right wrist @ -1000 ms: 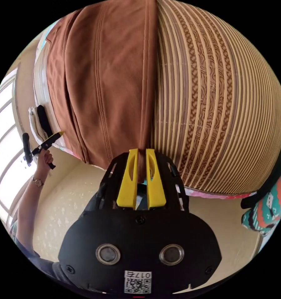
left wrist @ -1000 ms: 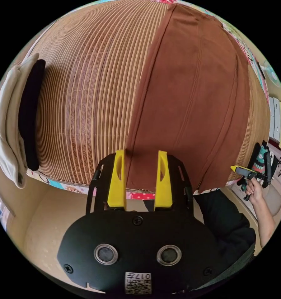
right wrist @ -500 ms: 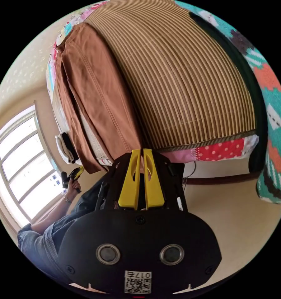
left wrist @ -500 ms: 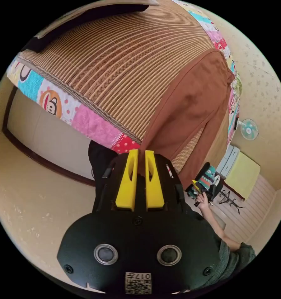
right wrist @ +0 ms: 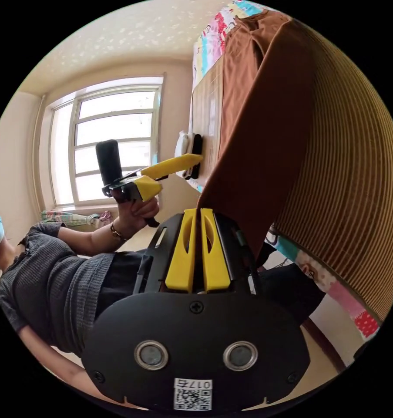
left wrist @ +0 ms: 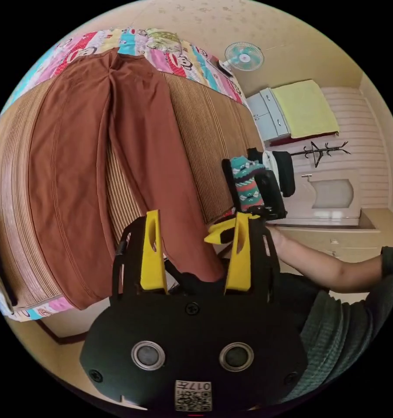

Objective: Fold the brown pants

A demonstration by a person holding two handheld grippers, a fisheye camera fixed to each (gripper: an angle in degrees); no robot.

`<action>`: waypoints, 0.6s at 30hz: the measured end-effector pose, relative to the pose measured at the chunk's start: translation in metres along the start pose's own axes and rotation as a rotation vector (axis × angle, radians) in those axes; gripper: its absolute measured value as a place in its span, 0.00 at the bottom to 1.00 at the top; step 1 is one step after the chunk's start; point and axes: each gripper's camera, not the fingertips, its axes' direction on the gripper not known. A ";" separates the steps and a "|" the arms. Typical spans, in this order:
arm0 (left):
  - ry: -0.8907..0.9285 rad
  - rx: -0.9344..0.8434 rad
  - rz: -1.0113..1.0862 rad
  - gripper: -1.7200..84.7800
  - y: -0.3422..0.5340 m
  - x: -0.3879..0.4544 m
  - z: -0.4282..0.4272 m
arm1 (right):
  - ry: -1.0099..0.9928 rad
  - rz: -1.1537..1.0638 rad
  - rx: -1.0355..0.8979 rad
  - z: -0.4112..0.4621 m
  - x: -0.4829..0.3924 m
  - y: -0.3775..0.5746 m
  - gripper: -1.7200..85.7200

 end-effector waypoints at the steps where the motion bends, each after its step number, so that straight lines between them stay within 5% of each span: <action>1: -0.065 -0.079 -0.023 0.21 -0.011 0.003 0.018 | -0.024 -0.012 -0.029 0.003 -0.003 -0.006 0.04; 4: -0.186 -0.145 -0.100 0.07 -0.002 0.001 0.050 | -0.053 -0.054 -0.093 0.004 -0.010 -0.013 0.04; 12: -0.130 -0.020 -0.290 0.01 0.063 -0.004 0.055 | 0.100 0.087 -0.751 0.005 0.064 -0.004 0.04; 15: -0.231 -0.031 -0.247 0.01 0.077 0.009 0.051 | 0.179 0.222 -0.613 -0.055 0.102 -0.046 0.05; 18: -0.283 -0.032 -0.209 0.01 0.088 0.023 0.048 | 0.052 0.323 -0.105 -0.141 0.135 -0.113 0.08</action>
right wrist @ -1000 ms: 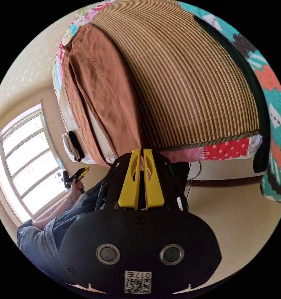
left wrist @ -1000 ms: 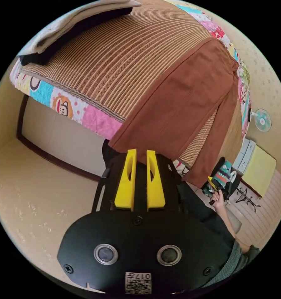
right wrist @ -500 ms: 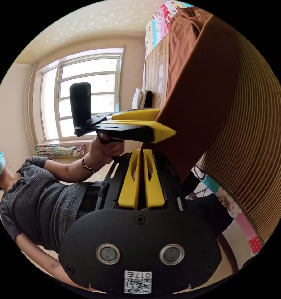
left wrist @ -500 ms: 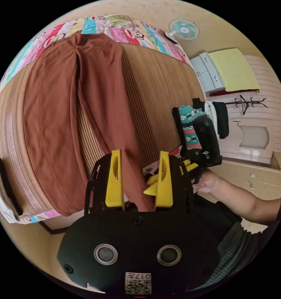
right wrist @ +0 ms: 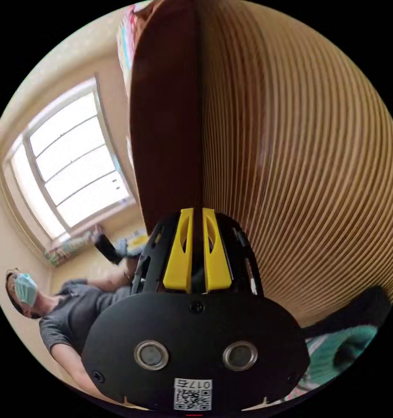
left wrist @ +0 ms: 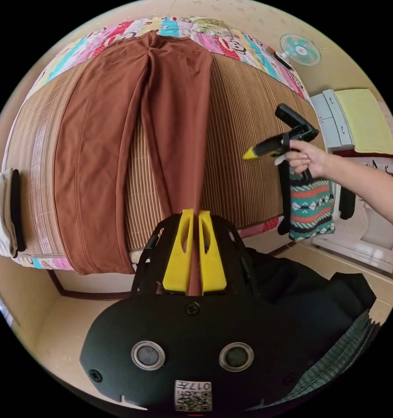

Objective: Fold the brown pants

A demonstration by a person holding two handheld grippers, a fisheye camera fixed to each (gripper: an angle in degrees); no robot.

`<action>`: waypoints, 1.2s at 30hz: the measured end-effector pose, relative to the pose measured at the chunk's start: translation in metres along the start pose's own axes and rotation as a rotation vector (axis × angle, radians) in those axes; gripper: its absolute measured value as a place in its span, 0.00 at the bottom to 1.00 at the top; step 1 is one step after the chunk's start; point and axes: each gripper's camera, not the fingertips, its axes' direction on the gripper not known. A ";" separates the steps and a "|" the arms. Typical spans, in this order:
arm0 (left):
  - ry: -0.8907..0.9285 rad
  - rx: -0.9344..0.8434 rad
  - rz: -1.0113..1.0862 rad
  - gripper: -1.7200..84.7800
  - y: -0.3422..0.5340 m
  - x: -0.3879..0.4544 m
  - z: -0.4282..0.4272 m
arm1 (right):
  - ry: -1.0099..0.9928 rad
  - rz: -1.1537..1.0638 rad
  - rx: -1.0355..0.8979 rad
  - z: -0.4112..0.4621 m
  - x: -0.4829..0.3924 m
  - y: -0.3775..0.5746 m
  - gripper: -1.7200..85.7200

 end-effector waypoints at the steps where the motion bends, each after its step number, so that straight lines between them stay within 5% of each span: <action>1: -0.006 0.004 0.002 0.01 0.005 0.003 -0.002 | -0.131 0.028 0.196 -0.029 0.008 -0.021 0.10; 4: -0.016 0.004 -0.005 0.01 0.013 0.007 -0.006 | -0.307 0.013 0.528 -0.073 -0.002 -0.073 0.17; 7: -0.011 0.006 0.006 0.01 0.021 0.008 -0.009 | -0.162 -0.010 0.748 -0.086 -0.046 -0.111 0.19; 13: 0.156 0.054 -0.039 0.01 0.044 -0.024 -0.028 | 0.254 0.171 0.577 -0.048 -0.084 -0.199 0.15; 18: 0.481 0.152 -0.138 0.01 0.072 -0.091 -0.076 | 0.688 0.055 0.666 0.003 -0.164 -0.192 0.06; 22: 0.682 0.290 -0.216 0.01 0.131 -0.174 -0.148 | 0.921 -0.257 0.746 0.080 -0.291 -0.174 0.05; 26: 0.698 0.414 -0.391 0.01 0.193 -0.252 -0.204 | 0.814 -0.518 0.738 0.171 -0.399 -0.177 0.06; 28: 0.562 0.374 -0.461 0.01 0.214 -0.295 -0.222 | 0.683 -0.569 0.648 0.205 -0.417 -0.197 0.07; 31: 0.401 0.255 -0.506 0.02 0.220 -0.343 -0.216 | 0.553 -0.552 0.508 0.244 -0.408 -0.215 0.09; 36: 0.388 0.122 -0.540 0.02 0.207 -0.401 -0.188 | 0.590 -0.469 0.371 0.285 -0.328 -0.160 0.10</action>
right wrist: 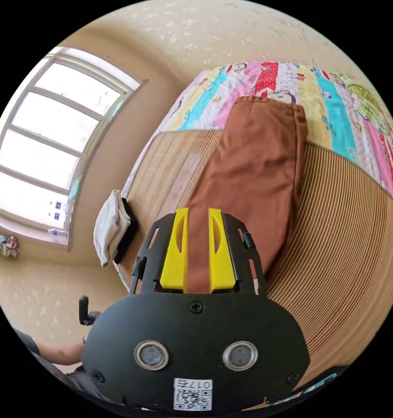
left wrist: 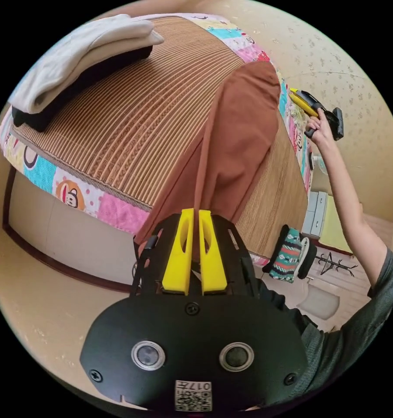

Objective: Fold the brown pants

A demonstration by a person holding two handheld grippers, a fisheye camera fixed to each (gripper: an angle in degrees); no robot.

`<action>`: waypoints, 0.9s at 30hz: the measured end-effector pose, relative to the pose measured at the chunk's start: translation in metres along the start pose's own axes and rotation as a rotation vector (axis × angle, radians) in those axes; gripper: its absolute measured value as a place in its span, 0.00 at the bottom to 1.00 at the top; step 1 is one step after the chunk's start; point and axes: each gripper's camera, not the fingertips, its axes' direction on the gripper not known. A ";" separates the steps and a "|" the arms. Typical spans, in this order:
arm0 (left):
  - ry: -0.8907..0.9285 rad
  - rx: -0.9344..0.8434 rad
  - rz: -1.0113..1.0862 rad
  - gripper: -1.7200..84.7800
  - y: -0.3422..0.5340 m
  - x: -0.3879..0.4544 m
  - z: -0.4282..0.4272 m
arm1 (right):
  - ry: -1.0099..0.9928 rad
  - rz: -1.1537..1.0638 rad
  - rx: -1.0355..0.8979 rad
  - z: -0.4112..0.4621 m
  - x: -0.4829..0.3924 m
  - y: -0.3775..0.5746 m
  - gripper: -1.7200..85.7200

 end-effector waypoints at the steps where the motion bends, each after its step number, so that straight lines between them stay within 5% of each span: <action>1: -0.014 -0.056 -0.017 0.02 -0.010 -0.006 0.001 | 0.005 0.032 -0.061 0.014 0.012 0.037 0.11; 6: -0.036 -0.160 0.079 0.02 -0.021 0.004 -0.021 | -0.143 0.243 -0.219 0.068 0.062 0.183 0.11; 10: -0.037 -0.203 0.147 0.02 -0.011 0.020 -0.046 | -0.329 0.426 -0.025 0.071 0.085 0.247 0.11; 17: -0.047 -0.251 0.202 0.02 -0.005 0.036 -0.088 | -0.252 0.657 0.264 0.028 0.139 0.212 0.14; 27: 0.037 -0.282 0.235 0.01 0.010 0.040 -0.140 | -0.514 0.541 0.235 0.031 0.200 0.086 0.10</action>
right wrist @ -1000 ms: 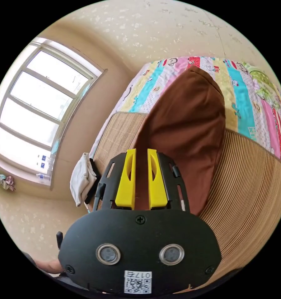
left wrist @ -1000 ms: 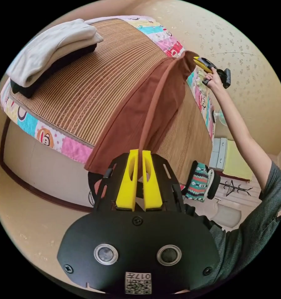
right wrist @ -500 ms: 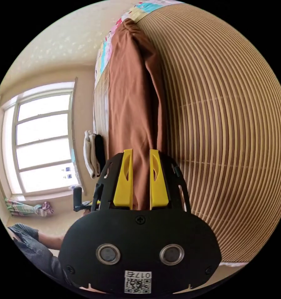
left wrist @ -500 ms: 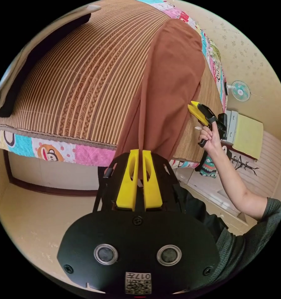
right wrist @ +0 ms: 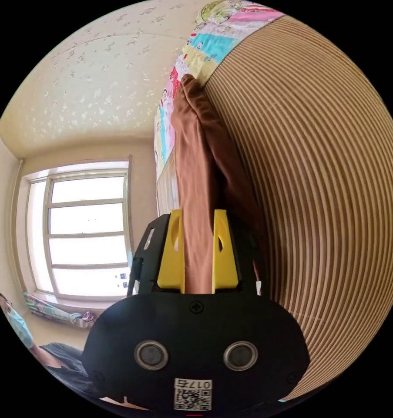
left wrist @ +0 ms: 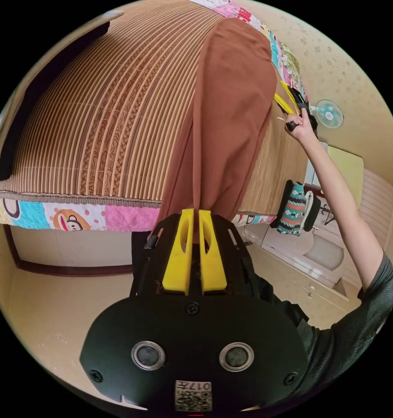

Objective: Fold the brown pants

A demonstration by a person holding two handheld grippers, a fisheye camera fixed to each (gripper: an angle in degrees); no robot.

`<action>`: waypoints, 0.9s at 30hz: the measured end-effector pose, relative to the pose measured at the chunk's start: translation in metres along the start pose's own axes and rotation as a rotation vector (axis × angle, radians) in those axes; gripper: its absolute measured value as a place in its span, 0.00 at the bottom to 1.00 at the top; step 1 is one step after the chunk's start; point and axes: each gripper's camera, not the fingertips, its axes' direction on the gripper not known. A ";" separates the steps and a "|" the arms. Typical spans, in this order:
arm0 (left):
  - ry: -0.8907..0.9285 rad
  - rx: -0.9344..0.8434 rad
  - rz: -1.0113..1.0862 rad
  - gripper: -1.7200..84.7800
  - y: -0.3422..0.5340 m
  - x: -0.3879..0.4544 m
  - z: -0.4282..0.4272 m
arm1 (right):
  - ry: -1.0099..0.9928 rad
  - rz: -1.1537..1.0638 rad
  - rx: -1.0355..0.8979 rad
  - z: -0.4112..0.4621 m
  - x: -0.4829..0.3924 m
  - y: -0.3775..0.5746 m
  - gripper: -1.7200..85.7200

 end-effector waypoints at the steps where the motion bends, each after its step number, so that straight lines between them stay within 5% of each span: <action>1: 0.061 -0.020 0.054 0.01 0.000 0.005 -0.010 | 0.015 0.034 -0.064 0.002 0.000 -0.017 0.07; 5: 0.344 0.038 0.271 0.01 0.012 0.027 -0.054 | -0.029 -0.149 0.067 -0.052 -0.025 -0.030 0.04; 7: 0.420 0.025 0.265 0.01 0.018 0.026 -0.059 | -0.055 -0.055 0.154 -0.076 -0.002 -0.025 0.04; 11: 0.147 -0.050 0.097 0.01 0.024 0.008 -0.031 | -0.017 0.078 0.127 -0.085 0.058 0.006 0.07; 16: 0.211 -0.007 -0.052 0.01 0.035 -0.014 -0.018 | 0.003 0.024 -0.101 -0.057 0.087 0.069 0.11; 27: 0.092 -0.043 -0.027 0.02 0.037 0.026 -0.034 | 0.110 0.020 -0.440 -0.032 0.086 0.238 0.12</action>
